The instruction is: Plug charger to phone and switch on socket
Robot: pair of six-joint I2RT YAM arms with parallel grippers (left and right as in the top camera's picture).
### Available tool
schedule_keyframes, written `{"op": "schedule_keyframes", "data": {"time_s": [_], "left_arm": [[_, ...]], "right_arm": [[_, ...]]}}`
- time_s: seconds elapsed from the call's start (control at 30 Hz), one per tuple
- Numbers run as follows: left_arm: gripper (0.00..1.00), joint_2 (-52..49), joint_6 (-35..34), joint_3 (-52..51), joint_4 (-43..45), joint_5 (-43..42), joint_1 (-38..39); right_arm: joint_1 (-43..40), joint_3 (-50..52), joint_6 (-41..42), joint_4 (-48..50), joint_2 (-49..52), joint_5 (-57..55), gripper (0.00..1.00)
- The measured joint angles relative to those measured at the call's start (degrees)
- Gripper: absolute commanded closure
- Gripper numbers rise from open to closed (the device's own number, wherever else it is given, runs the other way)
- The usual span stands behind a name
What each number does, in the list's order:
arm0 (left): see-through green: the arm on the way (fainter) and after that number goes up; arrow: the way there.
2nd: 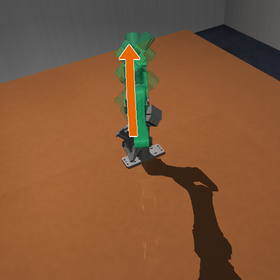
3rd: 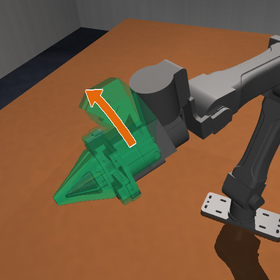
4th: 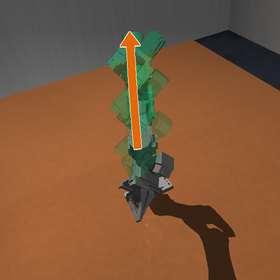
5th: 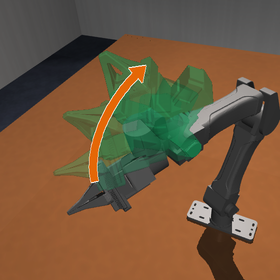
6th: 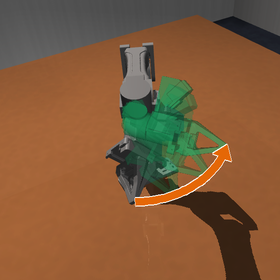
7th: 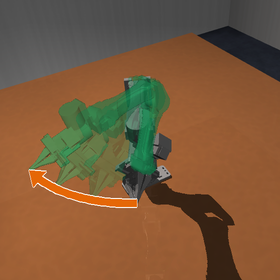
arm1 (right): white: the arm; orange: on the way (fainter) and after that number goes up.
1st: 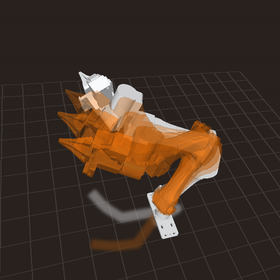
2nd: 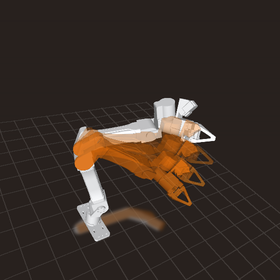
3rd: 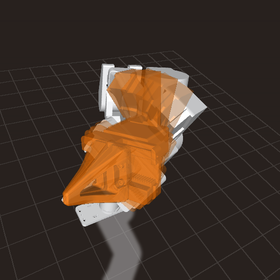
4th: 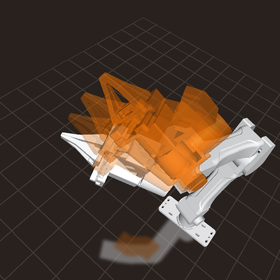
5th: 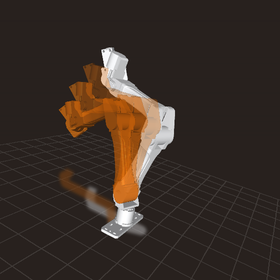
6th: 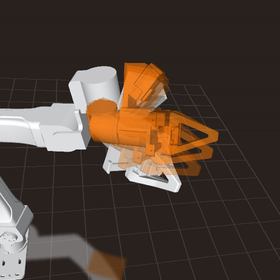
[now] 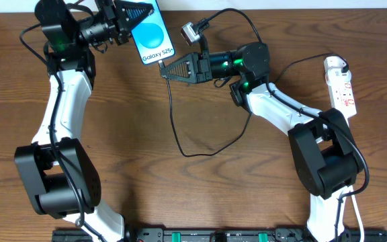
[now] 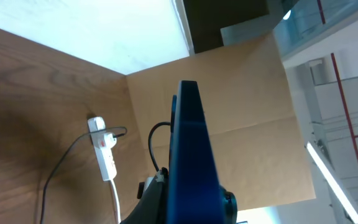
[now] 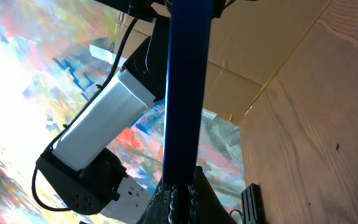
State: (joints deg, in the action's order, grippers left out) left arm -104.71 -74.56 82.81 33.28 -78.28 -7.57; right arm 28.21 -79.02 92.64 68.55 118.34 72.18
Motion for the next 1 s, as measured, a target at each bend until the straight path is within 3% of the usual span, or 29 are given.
{"op": "schedule_keyframes", "data": {"time_s": [0.43, 0.47, 0.53, 0.6, 0.67, 1.0], "left_arm": [[0.93, 0.00, 1.36, 0.00, 0.04, 0.28, 0.00], [0.93, 0.00, 1.36, 0.00, 0.04, 0.28, 0.00], [0.93, 0.00, 1.36, 0.00, 0.02, 0.20, 0.00], [0.92, 0.00, 1.55, 0.00, -0.07, -1.49, 0.28], [0.93, 0.00, 1.57, 0.00, -0.02, -2.40, 0.76], [0.93, 0.00, 2.43, 0.00, -0.02, -3.52, 0.17]], "right_arm": [[0.37, 0.00, 0.26, -0.13, 0.00, -1.79, 0.98], [0.37, 0.00, 0.26, -0.13, 0.00, -1.86, 0.94], [0.37, 0.00, 0.70, -0.22, 0.00, -2.58, 0.71], [0.22, 0.00, 0.92, -0.13, 0.00, -5.27, 0.24], [0.07, 0.00, 0.70, -0.11, 0.00, -6.67, 0.01], [-0.52, 0.00, 0.63, -0.09, 0.00, -7.30, 0.01]]}}
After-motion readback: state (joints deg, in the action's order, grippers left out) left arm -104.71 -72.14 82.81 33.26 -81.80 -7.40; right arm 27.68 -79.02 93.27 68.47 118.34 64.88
